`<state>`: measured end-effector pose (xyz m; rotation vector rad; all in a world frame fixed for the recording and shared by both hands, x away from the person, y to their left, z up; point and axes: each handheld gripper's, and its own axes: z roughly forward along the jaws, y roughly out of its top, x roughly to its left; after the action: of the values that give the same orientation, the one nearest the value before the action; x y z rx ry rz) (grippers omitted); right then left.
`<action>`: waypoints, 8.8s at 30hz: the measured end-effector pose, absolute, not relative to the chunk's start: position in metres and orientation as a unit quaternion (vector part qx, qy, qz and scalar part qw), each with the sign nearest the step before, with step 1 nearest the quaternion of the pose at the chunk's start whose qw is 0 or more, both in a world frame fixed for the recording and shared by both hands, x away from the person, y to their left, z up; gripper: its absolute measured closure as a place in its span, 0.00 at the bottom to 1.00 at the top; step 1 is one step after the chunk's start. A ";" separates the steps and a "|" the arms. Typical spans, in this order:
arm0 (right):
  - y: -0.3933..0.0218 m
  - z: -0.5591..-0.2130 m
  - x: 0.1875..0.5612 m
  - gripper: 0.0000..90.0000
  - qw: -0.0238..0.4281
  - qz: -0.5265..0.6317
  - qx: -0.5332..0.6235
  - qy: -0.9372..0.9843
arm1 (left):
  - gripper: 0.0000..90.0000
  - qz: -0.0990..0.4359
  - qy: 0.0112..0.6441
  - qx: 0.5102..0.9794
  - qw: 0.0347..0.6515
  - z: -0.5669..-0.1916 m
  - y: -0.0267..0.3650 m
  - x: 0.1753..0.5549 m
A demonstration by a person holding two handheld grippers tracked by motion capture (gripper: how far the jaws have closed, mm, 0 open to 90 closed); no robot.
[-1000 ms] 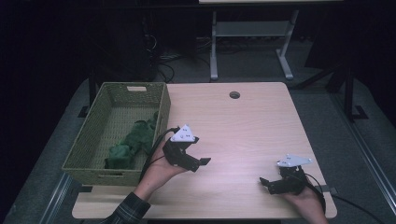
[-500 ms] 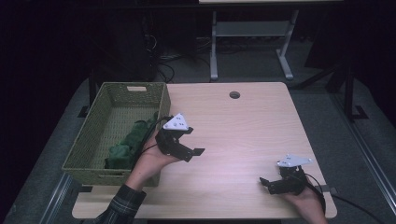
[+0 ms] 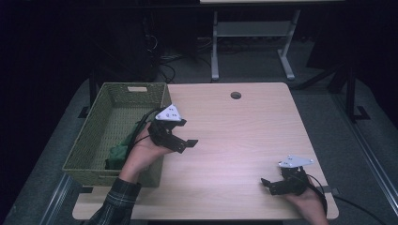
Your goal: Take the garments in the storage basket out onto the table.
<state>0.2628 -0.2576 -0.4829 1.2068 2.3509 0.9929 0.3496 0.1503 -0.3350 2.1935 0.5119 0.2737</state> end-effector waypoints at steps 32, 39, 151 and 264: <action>-0.258 -0.483 0.263 0.03 0.160 0.348 0.426 0.820 | 0.23 0.170 0.279 0.870 0.370 -0.322 0.241 0.355; -0.258 -0.483 0.263 0.03 0.160 0.348 0.426 0.820 | 0.25 0.180 0.303 0.864 0.360 -0.324 0.263 0.359; -0.258 -0.483 0.263 0.03 0.165 0.345 0.435 0.815 | 0.94 0.091 0.401 0.787 0.460 -0.263 0.335 0.356; -0.258 -0.483 0.263 0.03 0.165 0.344 0.434 0.816 | 0.93 -0.043 0.297 0.873 0.384 -0.452 0.001 0.378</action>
<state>0.2635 -0.2577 -0.4830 1.2360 2.3242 0.9804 0.3780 0.0006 -0.4520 2.2259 0.7578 -0.1084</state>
